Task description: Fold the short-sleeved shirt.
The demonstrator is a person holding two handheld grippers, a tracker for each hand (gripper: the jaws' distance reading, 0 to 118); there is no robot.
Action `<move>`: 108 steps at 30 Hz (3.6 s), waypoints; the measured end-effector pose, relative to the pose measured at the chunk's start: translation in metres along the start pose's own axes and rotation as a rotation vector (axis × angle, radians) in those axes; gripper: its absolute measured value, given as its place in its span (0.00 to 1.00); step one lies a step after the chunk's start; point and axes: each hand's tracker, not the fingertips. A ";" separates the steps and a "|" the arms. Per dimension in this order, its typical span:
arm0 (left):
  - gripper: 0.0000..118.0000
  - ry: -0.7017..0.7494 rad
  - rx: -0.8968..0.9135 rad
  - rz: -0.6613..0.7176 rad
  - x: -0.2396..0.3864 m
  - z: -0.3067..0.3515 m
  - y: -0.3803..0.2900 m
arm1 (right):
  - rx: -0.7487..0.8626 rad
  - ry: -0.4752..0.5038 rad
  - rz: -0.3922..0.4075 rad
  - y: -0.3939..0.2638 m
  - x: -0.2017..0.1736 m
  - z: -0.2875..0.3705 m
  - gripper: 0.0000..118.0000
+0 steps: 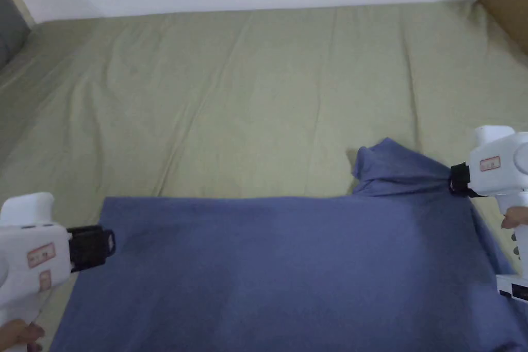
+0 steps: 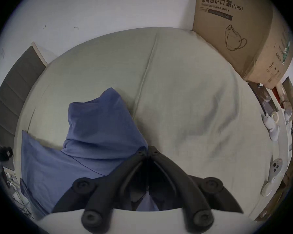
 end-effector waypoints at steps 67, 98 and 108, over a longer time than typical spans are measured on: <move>0.82 0.005 -0.136 -0.127 -0.064 0.094 -0.173 | -0.085 -0.084 0.019 -0.275 0.008 0.184 0.58; 0.92 -0.429 -0.088 0.505 -0.125 0.053 -0.204 | 0.004 0.113 0.183 -0.243 -0.190 0.145 0.00; 0.05 -0.411 -0.074 0.643 -0.137 0.037 -0.217 | -0.066 0.133 0.203 -0.257 -0.207 0.128 0.00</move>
